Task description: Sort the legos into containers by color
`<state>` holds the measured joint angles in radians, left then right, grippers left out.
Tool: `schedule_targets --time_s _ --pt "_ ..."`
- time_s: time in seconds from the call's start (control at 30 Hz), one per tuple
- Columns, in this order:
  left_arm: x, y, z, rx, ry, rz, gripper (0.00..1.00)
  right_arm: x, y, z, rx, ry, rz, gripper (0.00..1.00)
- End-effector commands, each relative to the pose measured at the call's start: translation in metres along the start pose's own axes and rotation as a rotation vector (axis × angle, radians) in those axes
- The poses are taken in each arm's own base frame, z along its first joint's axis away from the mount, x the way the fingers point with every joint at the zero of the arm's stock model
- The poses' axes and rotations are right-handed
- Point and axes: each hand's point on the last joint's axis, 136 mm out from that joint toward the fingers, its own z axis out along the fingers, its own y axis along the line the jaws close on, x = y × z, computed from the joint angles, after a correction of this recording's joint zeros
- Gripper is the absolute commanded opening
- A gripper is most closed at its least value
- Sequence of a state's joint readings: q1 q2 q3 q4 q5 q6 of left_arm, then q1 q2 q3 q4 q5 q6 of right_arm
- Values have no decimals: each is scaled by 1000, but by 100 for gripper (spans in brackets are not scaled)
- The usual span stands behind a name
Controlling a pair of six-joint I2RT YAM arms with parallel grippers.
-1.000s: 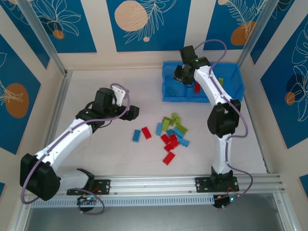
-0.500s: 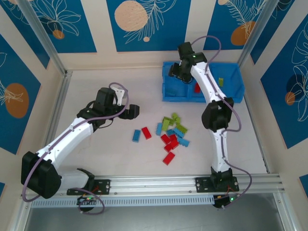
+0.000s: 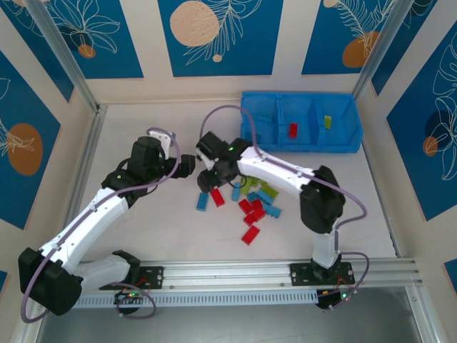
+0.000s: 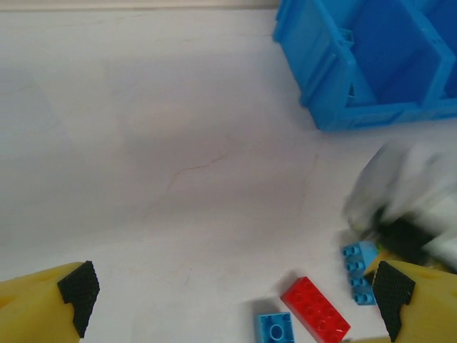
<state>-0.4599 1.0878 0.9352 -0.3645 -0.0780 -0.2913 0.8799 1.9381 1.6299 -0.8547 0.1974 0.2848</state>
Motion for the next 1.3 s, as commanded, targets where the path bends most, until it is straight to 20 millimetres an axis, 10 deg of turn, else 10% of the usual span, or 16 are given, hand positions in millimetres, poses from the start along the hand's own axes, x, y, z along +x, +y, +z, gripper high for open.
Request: schedule_targets --time_s 0.0,0.63,0.77,0.9,1.03,1.27 --pt "8 17 -11 -68 -10 -34 100 8 -11 16 62 37 -48 60" --pt "29 18 -26 -34 -16 -57 100 46 -28 90 132 208 -42 56" --pt "29 16 -24 -25 -19 -51 100 42 -39 98 185 214 15 40" --pt "26 11 -25 0 -25 -30 100 22 -48 69 133 146 164 31" --pt "19 -9 -25 109 -35 40 100 -8 -63 -1 13 -22 343 29" --pt "6 -34 -18 225 0 88 100 -21 -175 -110 19 -306 733 29"
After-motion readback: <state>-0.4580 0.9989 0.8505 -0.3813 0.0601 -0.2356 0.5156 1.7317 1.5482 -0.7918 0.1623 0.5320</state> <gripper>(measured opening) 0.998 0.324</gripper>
